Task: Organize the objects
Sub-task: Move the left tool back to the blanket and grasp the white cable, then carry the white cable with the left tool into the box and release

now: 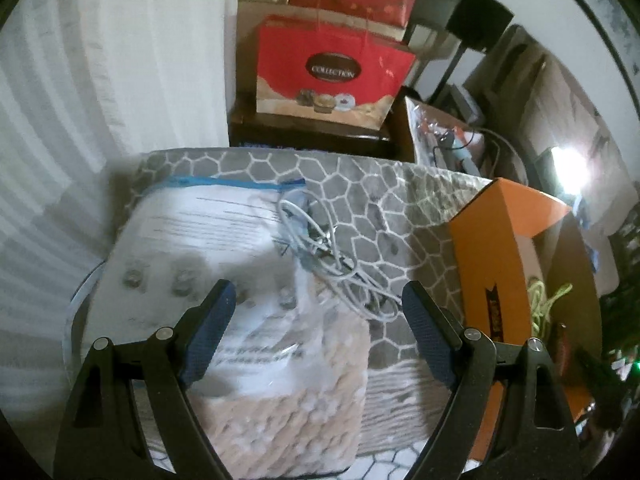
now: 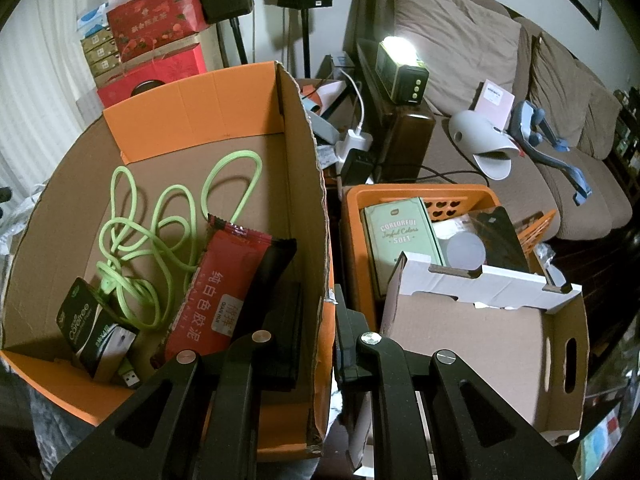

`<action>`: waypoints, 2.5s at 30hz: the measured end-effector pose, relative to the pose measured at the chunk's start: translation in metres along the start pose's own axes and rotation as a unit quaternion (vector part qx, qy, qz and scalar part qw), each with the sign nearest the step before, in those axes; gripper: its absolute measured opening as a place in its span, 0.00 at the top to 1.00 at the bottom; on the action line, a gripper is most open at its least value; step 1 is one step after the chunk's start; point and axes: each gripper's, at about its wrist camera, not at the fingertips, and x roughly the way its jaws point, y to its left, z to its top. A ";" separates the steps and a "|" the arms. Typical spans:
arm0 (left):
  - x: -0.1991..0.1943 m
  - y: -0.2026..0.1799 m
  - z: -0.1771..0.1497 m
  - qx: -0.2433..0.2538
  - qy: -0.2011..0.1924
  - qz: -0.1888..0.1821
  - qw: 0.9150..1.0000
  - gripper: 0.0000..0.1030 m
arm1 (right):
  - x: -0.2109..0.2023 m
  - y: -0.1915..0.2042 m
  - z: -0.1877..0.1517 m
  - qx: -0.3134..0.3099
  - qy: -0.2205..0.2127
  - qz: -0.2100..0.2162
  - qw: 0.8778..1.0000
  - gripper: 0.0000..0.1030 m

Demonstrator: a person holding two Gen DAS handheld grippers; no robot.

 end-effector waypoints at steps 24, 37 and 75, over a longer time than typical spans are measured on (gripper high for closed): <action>0.082 -0.037 0.004 0.022 0.041 0.062 0.997 0.50 | 0.000 0.001 -0.001 0.000 0.001 -0.001 1.000 0.89; 0.063 -0.029 0.003 0.003 0.009 0.040 0.999 0.66 | 0.001 0.003 -0.001 -0.001 0.001 -0.001 1.000 0.89; -0.076 -0.123 0.018 0.053 -0.105 -0.108 0.987 0.66 | 0.002 0.005 -0.002 -0.001 0.001 0.000 1.000 0.89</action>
